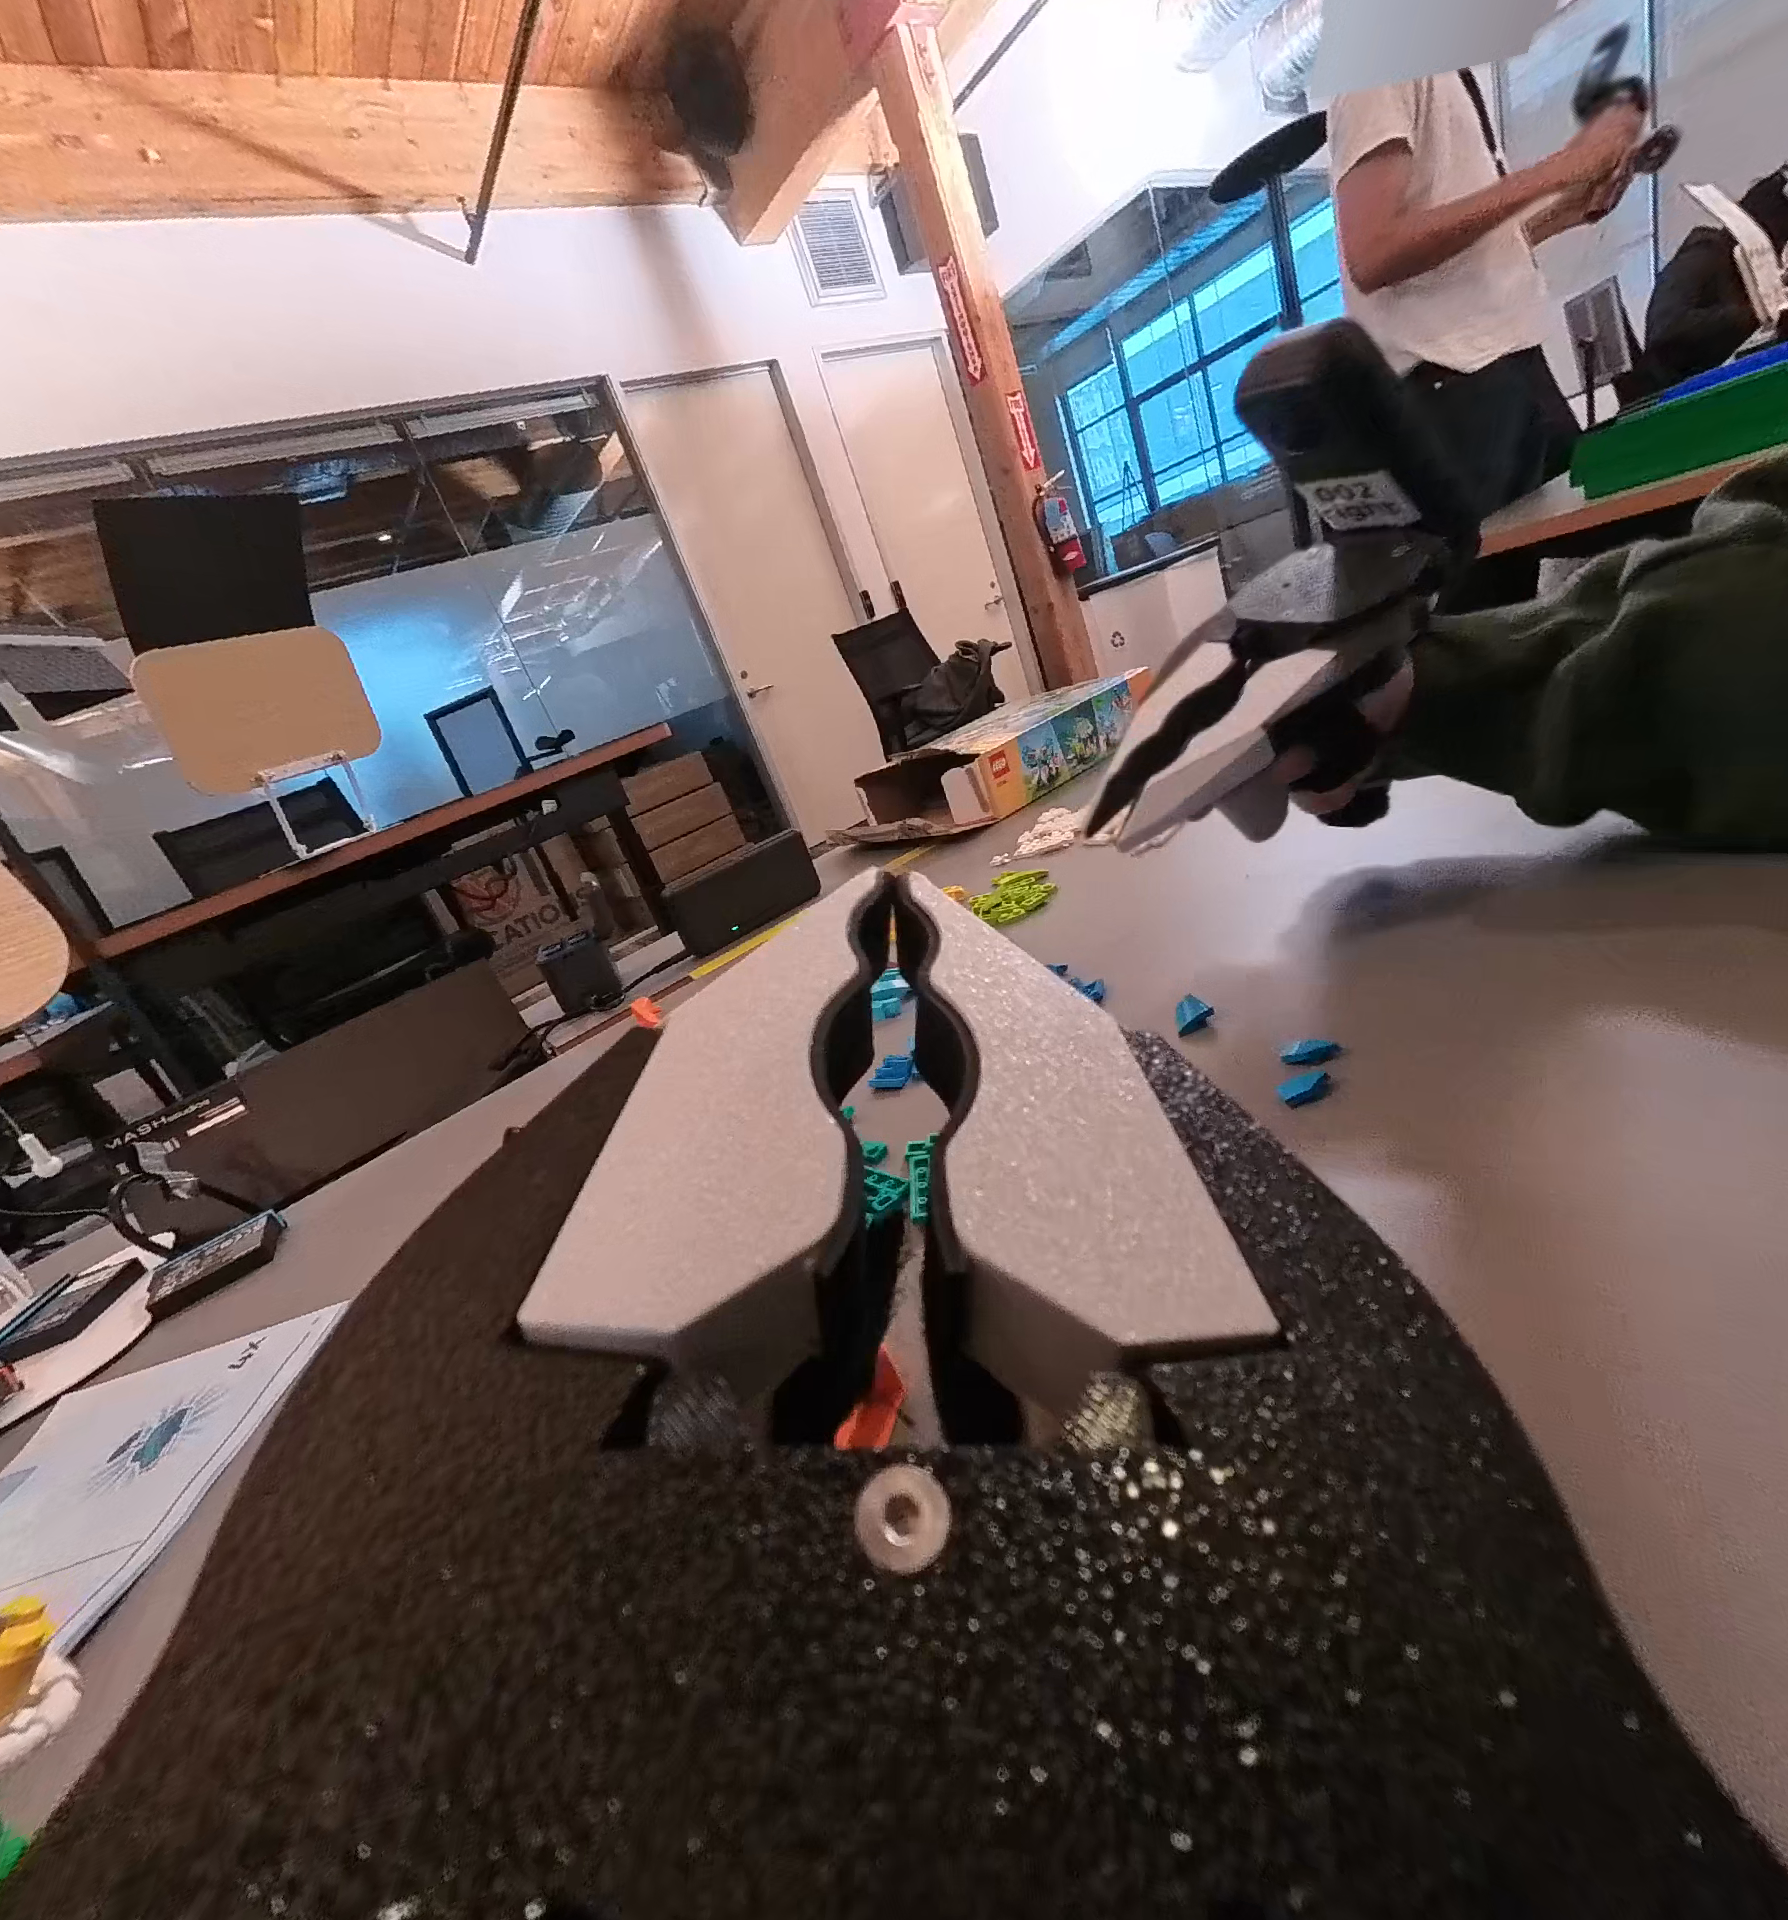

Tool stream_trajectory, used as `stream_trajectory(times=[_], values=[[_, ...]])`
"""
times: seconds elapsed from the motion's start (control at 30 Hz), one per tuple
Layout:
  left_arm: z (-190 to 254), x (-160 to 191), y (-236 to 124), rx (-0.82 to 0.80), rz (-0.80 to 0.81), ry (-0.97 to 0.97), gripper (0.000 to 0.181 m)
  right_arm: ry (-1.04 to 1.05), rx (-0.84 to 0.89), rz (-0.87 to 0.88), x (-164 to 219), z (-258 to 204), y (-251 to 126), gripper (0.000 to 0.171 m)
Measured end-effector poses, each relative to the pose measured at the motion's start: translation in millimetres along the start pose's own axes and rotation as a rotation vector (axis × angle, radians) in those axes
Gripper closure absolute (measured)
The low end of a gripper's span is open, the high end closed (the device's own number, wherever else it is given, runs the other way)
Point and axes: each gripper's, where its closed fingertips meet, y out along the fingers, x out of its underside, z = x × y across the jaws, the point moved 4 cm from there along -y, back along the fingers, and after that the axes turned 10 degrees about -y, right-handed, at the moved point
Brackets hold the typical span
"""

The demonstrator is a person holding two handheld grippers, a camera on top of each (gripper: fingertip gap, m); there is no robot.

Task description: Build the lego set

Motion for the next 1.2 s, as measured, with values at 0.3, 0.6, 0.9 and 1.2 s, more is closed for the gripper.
stream_trajectory(times=[0.3, 0.6, 0.9, 1.2], values=[[5.7, 0.9, -0.6, 0.015, -0.010, 0.035, 0.181, -0.007, 0.539, 0.113, 12.8, 53.5, -30.9, 0.144], [8.7, 2.3, -0.2, 0.030, -0.019, 0.050, 0.181, -0.079, 1.113, -0.055, 37.2, 96.1, -107.0, 0.141], [9.8, 3.0, 0.0, 0.041, -0.022, 0.043, 0.181, 0.033, 1.278, -0.153, 74.0, 113.3, -161.7, 0.145], [3.0, 4.2, -0.2, 0.015, -0.028, -0.004, 0.181, 0.026, 1.258, -0.173, 76.1, 113.4, -156.8, 0.147]])
